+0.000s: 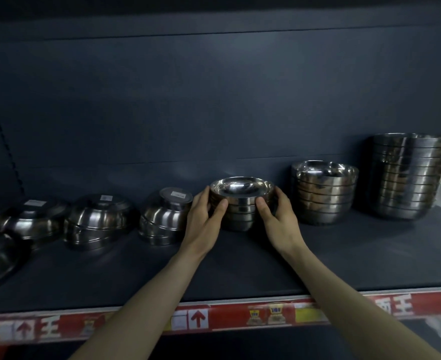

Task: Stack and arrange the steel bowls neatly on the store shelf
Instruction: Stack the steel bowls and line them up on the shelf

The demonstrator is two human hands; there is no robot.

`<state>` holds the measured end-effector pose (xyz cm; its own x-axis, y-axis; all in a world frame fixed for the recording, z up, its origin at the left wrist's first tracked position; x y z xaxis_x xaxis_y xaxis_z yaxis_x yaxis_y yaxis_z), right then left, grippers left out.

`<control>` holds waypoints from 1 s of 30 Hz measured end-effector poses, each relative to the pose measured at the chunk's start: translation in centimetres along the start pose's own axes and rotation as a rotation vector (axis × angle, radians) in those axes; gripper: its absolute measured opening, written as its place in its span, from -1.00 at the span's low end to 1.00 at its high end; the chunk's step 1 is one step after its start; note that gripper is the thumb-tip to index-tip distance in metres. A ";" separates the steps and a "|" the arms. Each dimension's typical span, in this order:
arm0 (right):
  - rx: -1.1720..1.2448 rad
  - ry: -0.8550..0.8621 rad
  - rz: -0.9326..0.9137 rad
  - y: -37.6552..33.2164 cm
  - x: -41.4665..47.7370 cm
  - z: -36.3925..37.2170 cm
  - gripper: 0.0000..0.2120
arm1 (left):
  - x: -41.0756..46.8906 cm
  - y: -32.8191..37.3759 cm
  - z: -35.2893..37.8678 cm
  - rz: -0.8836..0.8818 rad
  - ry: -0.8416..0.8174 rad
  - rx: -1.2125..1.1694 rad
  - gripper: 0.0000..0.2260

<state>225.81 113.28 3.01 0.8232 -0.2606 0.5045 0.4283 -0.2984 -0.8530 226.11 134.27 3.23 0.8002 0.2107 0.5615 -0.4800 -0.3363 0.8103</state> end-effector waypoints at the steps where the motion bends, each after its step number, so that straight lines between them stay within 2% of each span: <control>1: 0.005 -0.001 0.000 0.0 -0.1 0.0 -0.34 | -0.1 0.1 -0.1 -0.003 0.006 -0.007 -0.38; 6: 0.008 0.067 -0.018 -0.8 -0.5 -0.7 -0.33 | -0.7 1.0 -0.9 0.022 0.083 -0.022 -0.46; 10: 0.002 0.189 -0.175 -2.6 -1.7 -2.0 -0.56 | -1.3 2.1 -1.8 0.126 0.184 0.009 -0.59; 13: -0.087 0.132 -0.331 -4.0 -2.3 -1.3 -0.74 | -1.9 3.3 -2.0 0.180 0.215 0.089 -0.68; 17: -0.222 0.102 -0.452 -5.5 -3.2 -1.1 -0.81 | -3.4 5.1 -3.4 0.112 0.193 0.130 -0.70; 20: -0.192 0.133 -0.453 -7.0 -4.6 -0.3 -0.82 | -3.9 6.0 -6.8 0.115 0.183 0.214 -0.70; 26: -0.059 -0.029 -0.479 -12.4 -9.3 6.3 -0.79 | -5.6 7.9 -17.5 0.129 0.251 0.400 -0.71; 30: -0.074 -0.231 -0.480 -16.4 -13.0 12.0 -0.77 | -8.4 8.3 -25.1 0.084 0.355 0.493 -0.72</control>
<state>212.59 132.61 8.83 0.6054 0.1271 0.7857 0.7561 -0.4004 -0.5177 206.38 152.79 9.51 0.5572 0.4294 0.7107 -0.2461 -0.7321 0.6352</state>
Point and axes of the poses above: each hand's wrist, its own x-axis towards the middle knuckle, its own z-axis out of the palm, y = z × x, the point moved 6 cm from there along x, towards the middle knuckle, and after that the axes turned 7 degrees about y, right-handed, at the moved point
